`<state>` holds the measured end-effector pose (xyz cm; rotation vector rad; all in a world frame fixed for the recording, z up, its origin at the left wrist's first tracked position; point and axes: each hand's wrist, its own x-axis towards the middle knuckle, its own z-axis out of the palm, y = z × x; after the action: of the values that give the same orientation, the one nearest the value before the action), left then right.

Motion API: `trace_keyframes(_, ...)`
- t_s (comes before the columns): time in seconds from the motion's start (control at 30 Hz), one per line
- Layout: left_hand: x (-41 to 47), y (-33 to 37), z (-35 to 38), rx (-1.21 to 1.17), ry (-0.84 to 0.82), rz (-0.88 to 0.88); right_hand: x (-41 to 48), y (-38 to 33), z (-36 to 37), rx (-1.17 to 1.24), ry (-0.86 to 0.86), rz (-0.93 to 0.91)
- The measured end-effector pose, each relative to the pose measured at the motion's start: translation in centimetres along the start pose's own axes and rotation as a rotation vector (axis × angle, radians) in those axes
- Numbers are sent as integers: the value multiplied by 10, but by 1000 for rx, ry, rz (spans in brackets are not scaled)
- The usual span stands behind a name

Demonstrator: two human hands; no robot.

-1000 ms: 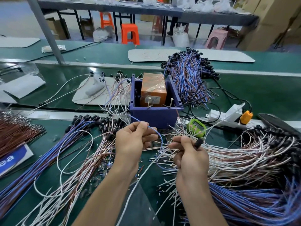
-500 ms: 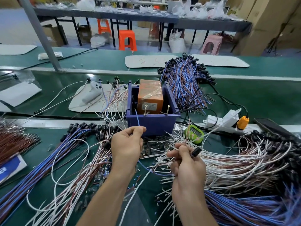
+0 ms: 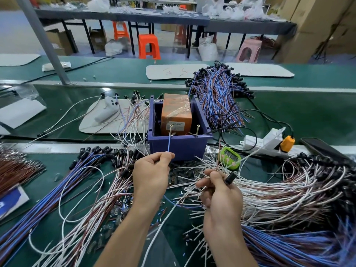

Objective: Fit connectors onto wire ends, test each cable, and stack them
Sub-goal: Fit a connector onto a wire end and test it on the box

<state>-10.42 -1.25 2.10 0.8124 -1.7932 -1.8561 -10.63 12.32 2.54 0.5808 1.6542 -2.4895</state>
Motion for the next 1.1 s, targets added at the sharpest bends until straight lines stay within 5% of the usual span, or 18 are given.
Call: trace_keyframes(1.1, 3, -2, 0, -66, -47, -2, 0, -8, 20, -191, -86, -64)
